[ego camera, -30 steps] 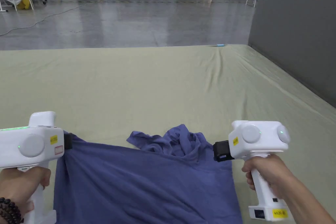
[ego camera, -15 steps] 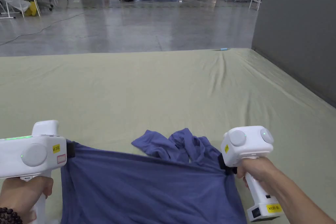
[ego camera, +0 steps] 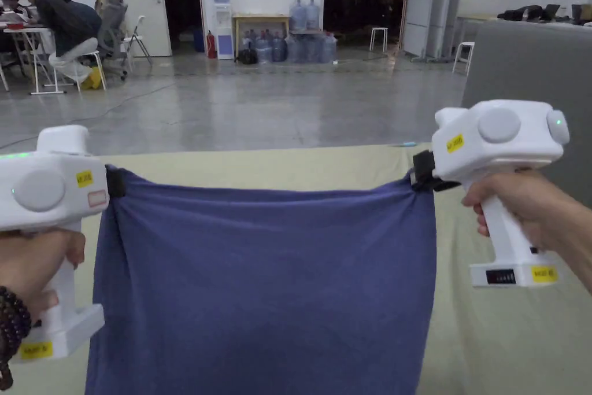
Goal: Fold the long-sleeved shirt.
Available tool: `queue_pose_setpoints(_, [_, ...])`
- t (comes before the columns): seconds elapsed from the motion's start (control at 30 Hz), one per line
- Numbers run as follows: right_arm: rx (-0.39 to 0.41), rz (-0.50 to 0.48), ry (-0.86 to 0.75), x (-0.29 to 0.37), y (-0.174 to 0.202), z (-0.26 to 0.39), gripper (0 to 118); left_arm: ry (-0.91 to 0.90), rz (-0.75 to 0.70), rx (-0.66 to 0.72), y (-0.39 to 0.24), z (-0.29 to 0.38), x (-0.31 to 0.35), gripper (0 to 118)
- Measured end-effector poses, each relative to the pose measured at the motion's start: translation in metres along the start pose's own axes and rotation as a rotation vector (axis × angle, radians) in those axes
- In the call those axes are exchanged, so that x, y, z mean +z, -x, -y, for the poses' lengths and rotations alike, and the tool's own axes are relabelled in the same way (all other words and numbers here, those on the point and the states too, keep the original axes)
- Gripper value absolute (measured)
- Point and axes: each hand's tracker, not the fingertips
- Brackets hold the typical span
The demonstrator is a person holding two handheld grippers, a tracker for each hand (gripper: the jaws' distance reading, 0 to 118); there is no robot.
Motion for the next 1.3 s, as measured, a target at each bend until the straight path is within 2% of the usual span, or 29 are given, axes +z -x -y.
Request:
queue_pose_setpoints(0.3, [0.072, 0.018, -0.300, 0.087, 0.062, -0.187, 2, -0.219, -0.072, 0.040, 0.011, -0.181, 0.040, 0])
queue_pose_setpoints(0.33, [0.085, 0.028, -0.322, 0.096, 0.067, -0.203, 2, -0.246, -0.067, 0.083, 0.013, -0.195, 0.045, 0])
queue_pose_setpoints(0.43, [0.077, 0.065, -0.398, 0.118, 0.080, -0.241, 2, -0.272, -0.023, 0.198, 0.020, -0.230, 0.055, 0])
queue_pose_setpoints(0.5, [0.051, 0.059, -0.430, 0.125, 0.082, -0.257, 2, -0.280, -0.030, 0.176, 0.018, -0.245, 0.056, 0])
queue_pose_setpoints(0.6, [0.064, 0.087, -0.446, 0.130, 0.087, -0.269, 2, -0.289, -0.050, 0.137, 0.014, -0.255, 0.053, 0])
queue_pose_setpoints(0.77, [0.032, 0.085, -0.442, 0.120, 0.078, -0.268, 2, -0.292, -0.029, 0.135, 0.014, -0.253, 0.047, 0])
queue_pose_setpoints(0.87, [0.034, 0.094, -0.410, 0.099, 0.073, -0.250, 2, -0.259, -0.046, 0.084, 0.012, -0.237, 0.032, 0])
queue_pose_setpoints(1.03, [0.005, 0.090, -0.323, 0.037, 0.057, -0.192, 2, -0.145, -0.056, 0.112, 0.014, -0.181, -0.006, 0])
queue_pose_setpoints(1.17, [0.044, 0.139, -0.245, -0.006, 0.050, -0.144, 2, -0.127, -0.048, 0.103, 0.013, -0.134, -0.028, 0])
queue_pose_setpoints(1.23, [0.011, 0.120, -0.224, -0.014, 0.042, -0.126, 2, -0.073, -0.046, 0.113, 0.011, -0.116, -0.029, 0])
queue_pose_setpoints(1.3, [-0.057, 0.118, -0.205, -0.008, 0.037, -0.110, 2, -0.069, -0.037, 0.112, 0.013, -0.104, -0.024, 0])
